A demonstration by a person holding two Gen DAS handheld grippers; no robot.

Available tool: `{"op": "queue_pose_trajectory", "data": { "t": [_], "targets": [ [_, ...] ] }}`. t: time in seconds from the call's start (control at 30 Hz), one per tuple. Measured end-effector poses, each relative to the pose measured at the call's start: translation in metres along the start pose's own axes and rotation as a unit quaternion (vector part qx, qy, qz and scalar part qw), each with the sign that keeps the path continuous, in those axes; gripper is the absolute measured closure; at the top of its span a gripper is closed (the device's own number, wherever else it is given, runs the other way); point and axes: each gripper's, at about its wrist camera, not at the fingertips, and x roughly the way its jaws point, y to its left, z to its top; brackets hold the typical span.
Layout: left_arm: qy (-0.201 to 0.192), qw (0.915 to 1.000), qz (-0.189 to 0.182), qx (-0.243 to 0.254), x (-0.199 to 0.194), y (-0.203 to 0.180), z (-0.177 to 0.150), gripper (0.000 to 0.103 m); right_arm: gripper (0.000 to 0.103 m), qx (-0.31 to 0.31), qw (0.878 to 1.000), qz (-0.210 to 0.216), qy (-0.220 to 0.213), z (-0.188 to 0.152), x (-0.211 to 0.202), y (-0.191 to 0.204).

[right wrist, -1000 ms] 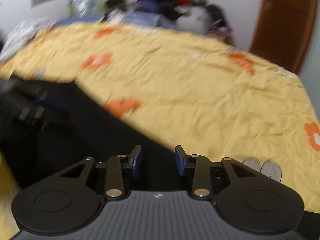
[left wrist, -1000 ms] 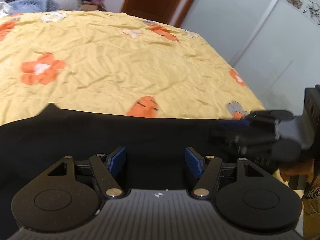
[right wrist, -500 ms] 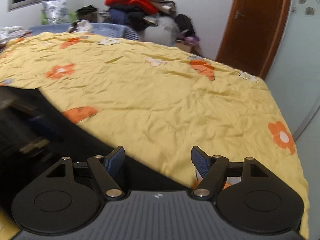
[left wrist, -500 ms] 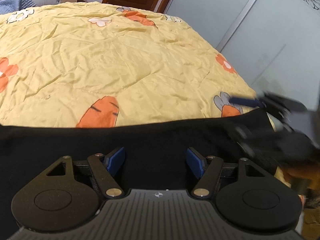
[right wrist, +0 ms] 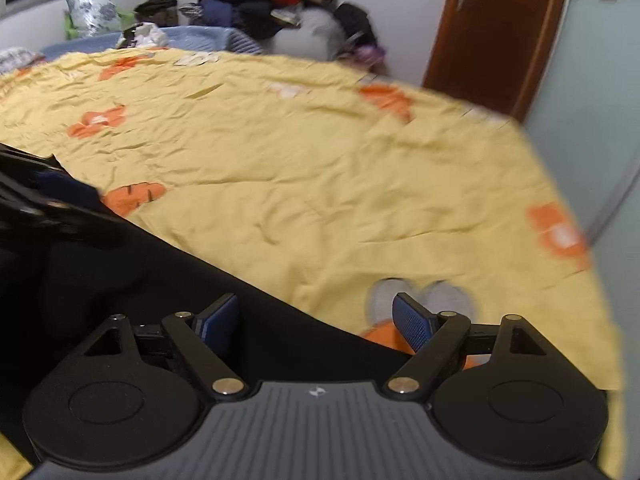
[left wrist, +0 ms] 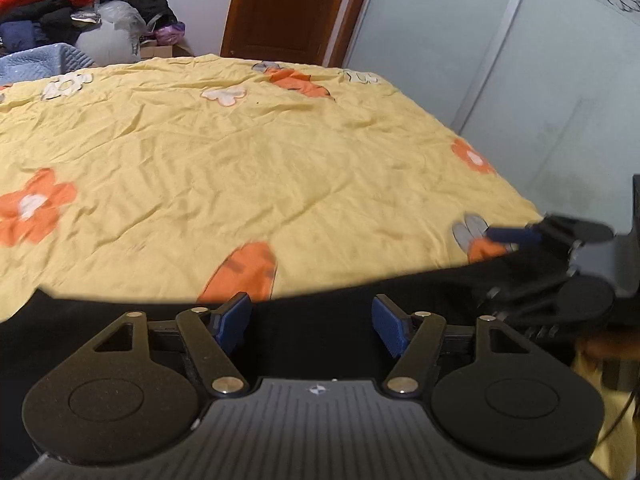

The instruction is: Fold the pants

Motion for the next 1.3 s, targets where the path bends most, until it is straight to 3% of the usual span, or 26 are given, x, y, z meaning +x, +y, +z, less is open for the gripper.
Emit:
{"op": "queue_pose_trajectory", "data": {
  "t": [0.17, 0.23, 0.3, 0.4, 0.53, 0.63, 0.73, 0.83, 0.9, 1.0, 1.03, 1.13, 1.17, 1.3],
  "targets": [
    [0.016, 0.9981, -0.022, 0.055, -0.029, -0.014, -0.032, 0.032, 0.018, -0.026, 0.997, 0.065, 0.027, -0.022, -0.029, 0.0],
    [0.04, 0.9923, -0.029, 0.113, -0.031, -0.033, -0.051, 0.031, 0.009, -0.05, 0.996, 0.041, 0.056, -0.034, -0.022, -0.003],
    [0.056, 0.982, -0.014, 0.18, -0.033, -0.051, -0.073, 0.031, 0.009, -0.017, 0.998, 0.021, 0.052, -0.041, -0.024, -0.019],
    [0.041, 0.9688, 0.0, 0.244, -0.05, -0.066, -0.097, 0.032, 0.008, -0.021, 0.998, -0.051, 0.032, -0.045, -0.042, -0.025],
    [0.002, 0.9812, -0.023, 0.191, -0.062, -0.061, -0.082, 0.028, 0.008, 0.032, 0.999, -0.041, -0.002, -0.053, -0.06, -0.043],
    [0.001, 0.9874, -0.01, 0.158, -0.05, -0.06, -0.073, 0.027, 0.008, 0.033, 0.996, -0.078, 0.039, -0.065, -0.047, -0.054],
    [0.041, 0.9824, 0.02, 0.181, -0.033, -0.066, -0.082, 0.03, 0.006, 0.013, 0.986, -0.16, 0.037, -0.082, -0.056, -0.065],
    [0.016, 0.9806, 0.015, 0.195, -0.039, -0.077, -0.086, 0.028, 0.006, 0.029, 0.965, -0.262, -0.01, -0.096, -0.086, -0.078],
    [0.003, 0.9829, 0.011, 0.184, -0.038, -0.081, -0.083, 0.025, 0.006, 0.087, 0.965, -0.243, -0.042, -0.106, -0.106, -0.09],
    [0.024, 0.9846, 0.003, 0.173, -0.025, -0.087, -0.08, 0.024, 0.006, 0.179, 0.974, -0.119, -0.066, -0.119, -0.113, -0.104],
    [0.034, 0.9844, 0.003, 0.173, -0.021, -0.09, -0.082, 0.024, 0.006, 0.187, 0.975, -0.098, -0.063, -0.123, -0.109, -0.104],
    [0.025, 0.982, 0.004, 0.187, -0.025, -0.096, -0.089, 0.025, 0.006, 0.146, 0.983, -0.109, 0.002, -0.13, -0.082, -0.095],
    [0.018, 0.982, 0.0, 0.188, -0.029, -0.096, -0.091, 0.024, 0.006, 0.146, 0.982, -0.122, 0.002, -0.133, -0.08, -0.096],
    [-0.025, 0.9893, -0.02, 0.142, -0.039, -0.09, -0.087, 0.023, 0.006, 0.268, 0.953, -0.129, -0.066, -0.157, -0.109, -0.113]
  ]
}}
